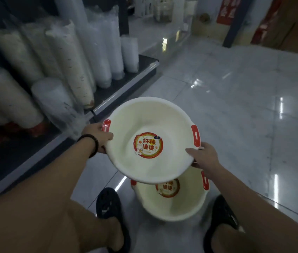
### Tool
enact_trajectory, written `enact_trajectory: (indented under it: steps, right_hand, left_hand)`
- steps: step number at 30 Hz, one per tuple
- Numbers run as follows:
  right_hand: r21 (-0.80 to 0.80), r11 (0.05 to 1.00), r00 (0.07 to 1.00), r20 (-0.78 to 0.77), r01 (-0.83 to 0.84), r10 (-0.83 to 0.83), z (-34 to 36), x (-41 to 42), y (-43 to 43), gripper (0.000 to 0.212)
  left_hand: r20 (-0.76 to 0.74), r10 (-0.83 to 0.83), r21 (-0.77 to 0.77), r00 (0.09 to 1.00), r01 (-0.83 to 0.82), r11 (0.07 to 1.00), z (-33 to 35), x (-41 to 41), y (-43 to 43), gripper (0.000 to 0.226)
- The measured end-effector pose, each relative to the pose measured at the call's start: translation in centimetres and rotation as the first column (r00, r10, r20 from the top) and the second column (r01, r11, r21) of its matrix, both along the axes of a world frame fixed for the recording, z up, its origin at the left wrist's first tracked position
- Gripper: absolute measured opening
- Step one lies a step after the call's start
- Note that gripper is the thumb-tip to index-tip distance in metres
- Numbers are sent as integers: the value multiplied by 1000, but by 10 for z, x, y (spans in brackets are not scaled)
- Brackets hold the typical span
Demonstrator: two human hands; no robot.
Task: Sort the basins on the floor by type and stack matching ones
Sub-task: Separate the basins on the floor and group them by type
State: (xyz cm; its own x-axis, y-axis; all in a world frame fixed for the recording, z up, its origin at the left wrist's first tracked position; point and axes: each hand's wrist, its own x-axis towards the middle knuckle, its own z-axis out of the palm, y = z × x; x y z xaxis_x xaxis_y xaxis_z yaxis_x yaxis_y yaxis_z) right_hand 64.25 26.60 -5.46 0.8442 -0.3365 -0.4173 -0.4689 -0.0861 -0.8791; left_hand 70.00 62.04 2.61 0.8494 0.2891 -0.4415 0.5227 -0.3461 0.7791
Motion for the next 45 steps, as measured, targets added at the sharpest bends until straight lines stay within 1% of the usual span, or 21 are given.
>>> enact_trajectory:
  steps: [2, 3, 6, 8, 11, 13, 15, 17, 20, 23, 26, 30, 32, 34, 36, 39, 40, 42, 44, 45]
  right_hand:
    - [-33, 994, 994, -28, 108, -109, -13, -15, -31, 67]
    - [-62, 990, 990, -47, 129, -132, -20, -23, -44, 69]
    - [-161, 977, 981, -112, 140, -159, -45, -43, -72, 59]
    - [-238, 966, 975, -167, 102, -144, -61, -51, -82, 51]
    - [-294, 956, 966, -240, 20, -94, -78, -55, -85, 42]
    - [-351, 935, 957, -282, -44, -61, -93, -59, -85, 40]
    - [-424, 898, 953, -304, -120, -15, -106, -59, -83, 36]
    - [-471, 861, 944, -327, -193, 32, -118, -56, -82, 35]
    - [-471, 847, 923, -382, -245, 54, -135, -52, -77, 35]
    - [-494, 842, 913, -407, -217, -4, -145, -47, -67, 35]
    - [-529, 820, 911, -412, -220, -22, -148, -40, -60, 29]
    - [-505, 829, 890, -456, -241, -19, -152, -33, -57, 29]
    - [-505, 830, 886, -463, -236, -30, -153, -30, -55, 26]
    - [-514, 831, 890, -453, -213, -52, -154, -28, -54, 24]
    - [-519, 838, 901, -426, -171, -80, -153, -26, -55, 26]
    - [-509, 858, 921, -361, -62, -148, -141, -21, -60, 34]
    - [-509, 859, 922, -358, -59, -149, -137, -19, -62, 34]
    - [-505, 858, 915, -384, -94, -125, -128, -14, -62, 32]
    - [-497, 854, 903, -422, -153, -84, -114, -10, -53, 35]
    - [-494, 849, 905, -423, -185, -49, -105, -9, -44, 40]
  left_hand:
    - [-49, -51, -9, 997, 50, 999, -27, -13, -26, 37]
    - [-77, -68, -5, 995, 68, 998, -42, -20, -37, 39]
    - [-113, -113, 38, 987, 118, 992, -83, -35, -65, 35]
    - [-143, -129, 54, 981, 138, 989, -106, -41, -76, 35]
    - [-188, -110, 109, 976, 132, 985, -133, -45, -80, 37]
    - [-207, -130, 181, 970, 168, 969, -154, -43, -81, 33]
    - [-214, -191, 280, 958, 248, 928, -167, -42, -86, 25]
    - [-207, -206, 343, 956, 268, 900, -180, -39, -90, 25]
    - [-214, -144, 359, 966, 215, 908, -203, -35, -93, 31]
    - [-263, -96, 342, 960, 186, 921, -224, -37, -94, 34]
    - [-308, -62, 331, 950, 167, 929, -241, -44, -95, 37]
    - [-341, -20, 284, 940, 124, 951, -249, -44, -99, 54]
    - [-358, -16, 255, 934, 115, 960, -247, -42, -100, 57]
    - [-362, -27, 229, 932, 117, 966, -244, -40, -98, 55]
    - [-342, -67, 181, 938, 135, 974, -245, -35, -95, 51]
    - [-308, -125, -31, 943, 121, 992, -235, -27, -95, 41]
    - [-296, -143, -57, 944, 133, 990, -231, -26, -95, 37]
    - [-258, -183, -36, 949, 180, 983, -217, -25, -97, 33]
    - [-281, -246, 87, 928, 280, 956, -196, -24, -96, 36]
    - [-310, -303, 126, 901, 355, 926, -183, -24, -95, 33]
